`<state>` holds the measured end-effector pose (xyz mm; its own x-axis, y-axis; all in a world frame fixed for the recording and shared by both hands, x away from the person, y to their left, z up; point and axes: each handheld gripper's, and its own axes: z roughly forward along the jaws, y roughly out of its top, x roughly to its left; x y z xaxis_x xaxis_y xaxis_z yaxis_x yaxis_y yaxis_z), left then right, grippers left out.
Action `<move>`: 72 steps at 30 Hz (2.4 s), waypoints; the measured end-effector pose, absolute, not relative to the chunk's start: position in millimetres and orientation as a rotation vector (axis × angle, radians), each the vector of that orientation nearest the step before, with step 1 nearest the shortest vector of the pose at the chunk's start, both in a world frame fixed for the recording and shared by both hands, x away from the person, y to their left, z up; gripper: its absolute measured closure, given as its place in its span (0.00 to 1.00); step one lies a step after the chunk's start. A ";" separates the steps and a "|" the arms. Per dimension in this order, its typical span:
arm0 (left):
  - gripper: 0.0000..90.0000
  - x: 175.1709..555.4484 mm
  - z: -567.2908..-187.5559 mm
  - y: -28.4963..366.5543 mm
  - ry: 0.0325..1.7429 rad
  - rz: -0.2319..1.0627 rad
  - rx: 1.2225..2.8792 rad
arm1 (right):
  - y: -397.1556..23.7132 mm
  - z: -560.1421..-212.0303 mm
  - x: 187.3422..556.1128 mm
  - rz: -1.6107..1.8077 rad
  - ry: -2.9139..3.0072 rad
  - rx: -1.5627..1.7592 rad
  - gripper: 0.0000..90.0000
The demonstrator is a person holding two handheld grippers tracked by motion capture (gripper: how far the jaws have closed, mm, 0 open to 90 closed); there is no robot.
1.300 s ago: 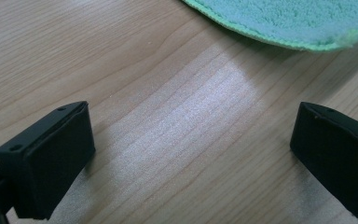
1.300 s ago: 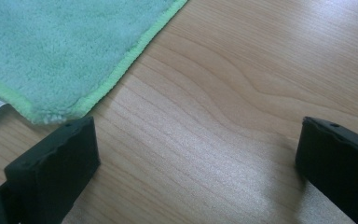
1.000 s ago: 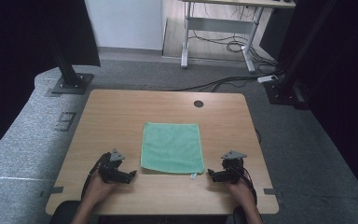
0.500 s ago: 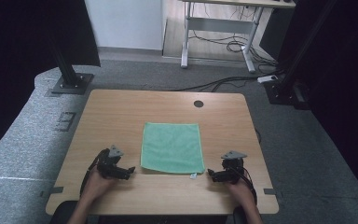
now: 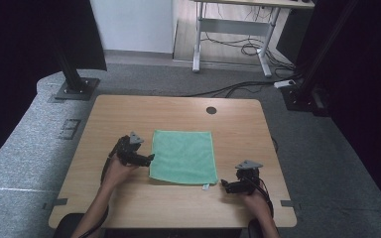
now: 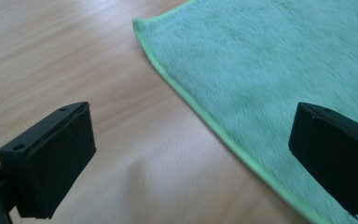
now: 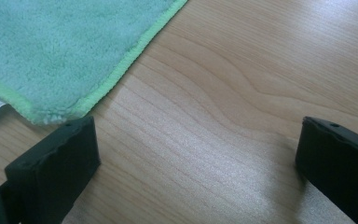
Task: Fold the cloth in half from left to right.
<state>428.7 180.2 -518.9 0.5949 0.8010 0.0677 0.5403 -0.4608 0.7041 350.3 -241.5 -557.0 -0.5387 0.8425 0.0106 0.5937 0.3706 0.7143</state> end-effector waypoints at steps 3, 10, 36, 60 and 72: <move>0.00 441.5 -528.2 172.7 1.076 0.534 2.191 | -241.4 -557.0 350.4 0.966 2.279 1.256 0.00; 0.00 447.6 -545.5 173.2 1.123 0.534 2.208 | -241.3 -557.0 350.3 0.967 2.278 1.257 0.00; 0.00 385.6 -539.5 181.6 1.092 0.460 2.245 | -241.0 -557.1 350.2 0.965 2.275 1.261 0.00; 0.01 457.3 -538.3 223.2 1.285 0.548 2.069 | -241.0 -557.1 350.2 0.965 2.275 1.261 0.00; 0.00 462.6 -547.8 219.2 1.327 0.538 2.092 | -240.9 -557.1 350.3 0.966 2.275 1.259 0.00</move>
